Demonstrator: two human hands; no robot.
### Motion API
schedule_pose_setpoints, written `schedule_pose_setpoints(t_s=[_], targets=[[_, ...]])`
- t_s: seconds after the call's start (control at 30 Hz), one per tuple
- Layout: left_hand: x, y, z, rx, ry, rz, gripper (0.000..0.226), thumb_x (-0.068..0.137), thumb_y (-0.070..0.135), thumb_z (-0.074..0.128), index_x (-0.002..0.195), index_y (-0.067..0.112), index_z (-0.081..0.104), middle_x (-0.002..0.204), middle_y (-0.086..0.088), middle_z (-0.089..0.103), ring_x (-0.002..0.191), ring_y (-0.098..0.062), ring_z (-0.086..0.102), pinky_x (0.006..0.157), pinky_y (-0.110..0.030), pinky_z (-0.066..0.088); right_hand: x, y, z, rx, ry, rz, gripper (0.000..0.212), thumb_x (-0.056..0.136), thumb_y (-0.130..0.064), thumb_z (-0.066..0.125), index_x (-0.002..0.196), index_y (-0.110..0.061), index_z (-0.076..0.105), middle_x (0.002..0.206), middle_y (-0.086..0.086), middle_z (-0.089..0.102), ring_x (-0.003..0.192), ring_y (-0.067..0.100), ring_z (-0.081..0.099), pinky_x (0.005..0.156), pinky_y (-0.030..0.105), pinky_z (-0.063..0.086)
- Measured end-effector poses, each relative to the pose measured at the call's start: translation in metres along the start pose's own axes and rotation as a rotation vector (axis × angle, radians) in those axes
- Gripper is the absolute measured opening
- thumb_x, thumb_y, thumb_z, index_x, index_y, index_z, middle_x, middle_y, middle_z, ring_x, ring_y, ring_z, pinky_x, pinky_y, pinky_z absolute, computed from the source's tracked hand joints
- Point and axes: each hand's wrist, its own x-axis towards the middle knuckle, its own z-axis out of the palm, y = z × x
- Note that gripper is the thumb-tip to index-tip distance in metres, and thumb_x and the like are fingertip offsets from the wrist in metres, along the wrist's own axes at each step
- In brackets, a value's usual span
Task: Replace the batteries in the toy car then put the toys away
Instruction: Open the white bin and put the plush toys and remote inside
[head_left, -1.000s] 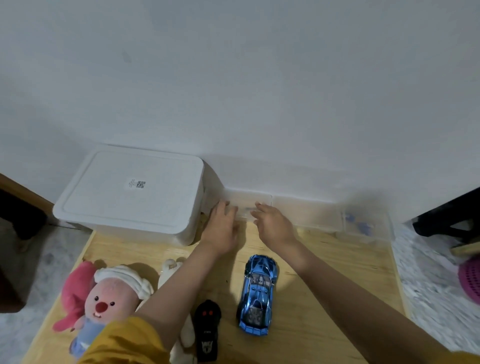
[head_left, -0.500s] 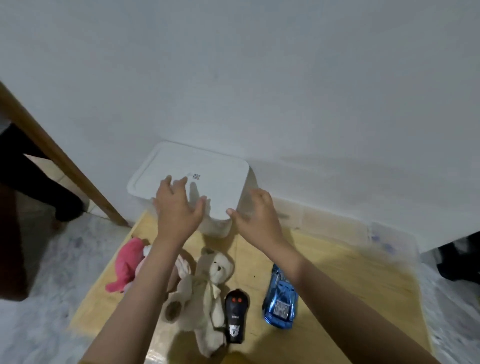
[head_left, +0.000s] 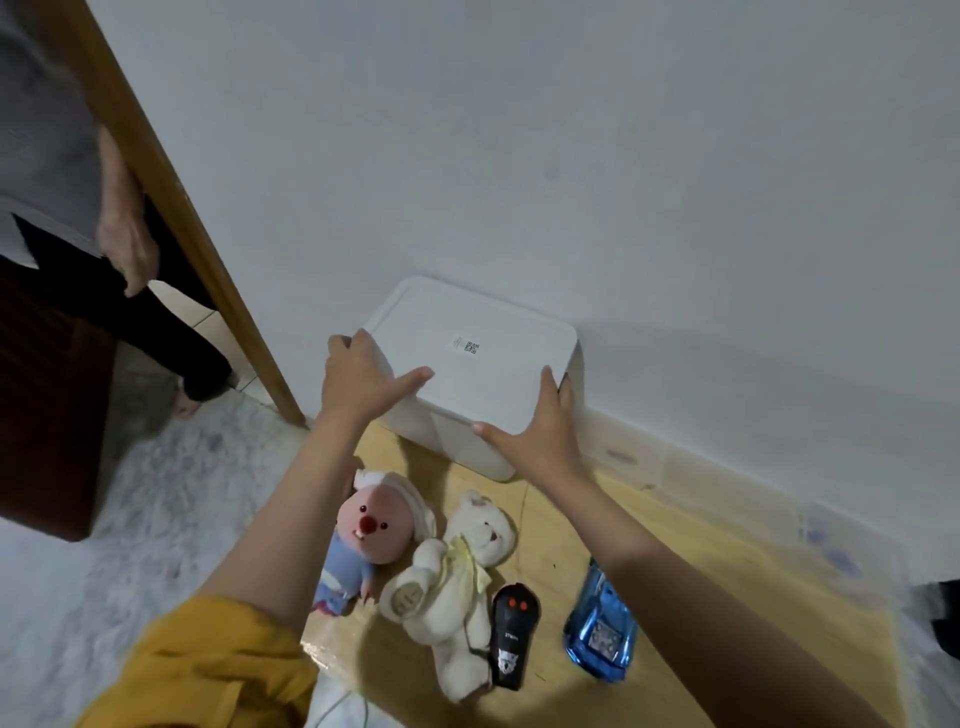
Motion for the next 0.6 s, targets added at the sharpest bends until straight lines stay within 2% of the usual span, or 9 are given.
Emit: schedule_pose_setpoints(t_s=[0.13, 0.23, 0.4, 0.53, 0.6], targets=[[-0.007, 0.000, -0.011, -0.055, 0.102, 0.047, 0.079, 0.061, 0.064, 0.077, 0.109, 0.008, 0.046, 0.120, -0.010, 0.039, 0.103, -0.023, 0.046, 0.072, -0.030, 0.039, -0.001, -0.007, -0.006, -0.006, -0.016, -0.038, 0.119, 0.061, -0.052, 0.082, 0.149, -0.022, 0.007, 0.156, 0.006, 0.002, 0.143, 0.024, 0.016, 0.112, 0.042, 0.032], [-0.021, 0.008, -0.019, -0.066, 0.164, 0.084, 0.076, 0.060, 0.065, 0.076, 0.103, 0.009, 0.047, 0.117, -0.011, 0.041, 0.106, -0.019, 0.040, 0.073, -0.029, 0.037, -0.008, -0.008, -0.015, 0.033, -0.008, -0.054, 0.119, 0.061, -0.054, 0.081, 0.149, -0.024, 0.006, 0.156, 0.002, 0.001, 0.143, 0.022, 0.016, 0.113, 0.042, 0.031], [-0.069, 0.036, -0.011, -0.044, 0.143, 0.079, 0.084, 0.058, 0.071, 0.073, 0.115, 0.016, 0.046, 0.121, -0.008, 0.036, 0.115, -0.027, 0.041, 0.079, -0.029, 0.040, -0.037, 0.014, -0.043, 0.053, 0.092, -0.001, 0.110, 0.068, -0.065, 0.069, 0.150, -0.025, 0.007, 0.158, -0.005, 0.000, 0.143, 0.019, 0.017, 0.103, 0.028, 0.025], [-0.116, 0.066, 0.009, 0.008, 0.042, 0.082, 0.103, 0.053, 0.075, 0.073, 0.135, 0.023, 0.038, 0.123, -0.010, 0.032, 0.119, -0.031, 0.036, 0.095, -0.038, 0.045, -0.074, 0.049, -0.078, 0.010, 0.155, 0.062, 0.106, 0.069, -0.070, 0.064, 0.149, -0.026, 0.012, 0.158, -0.004, 0.007, 0.143, 0.019, 0.020, 0.107, 0.036, 0.030], [-0.141, 0.082, 0.022, 0.056, -0.018, 0.092, 0.111, 0.050, 0.079, 0.070, 0.139, 0.024, 0.033, 0.121, -0.012, 0.031, 0.117, -0.033, 0.036, 0.095, -0.043, 0.046, -0.096, 0.071, -0.097, 0.016, 0.189, 0.107, 0.104, 0.068, -0.070, 0.065, 0.149, -0.025, 0.016, 0.156, -0.004, 0.015, 0.141, 0.019, 0.026, 0.105, 0.035, 0.032]])
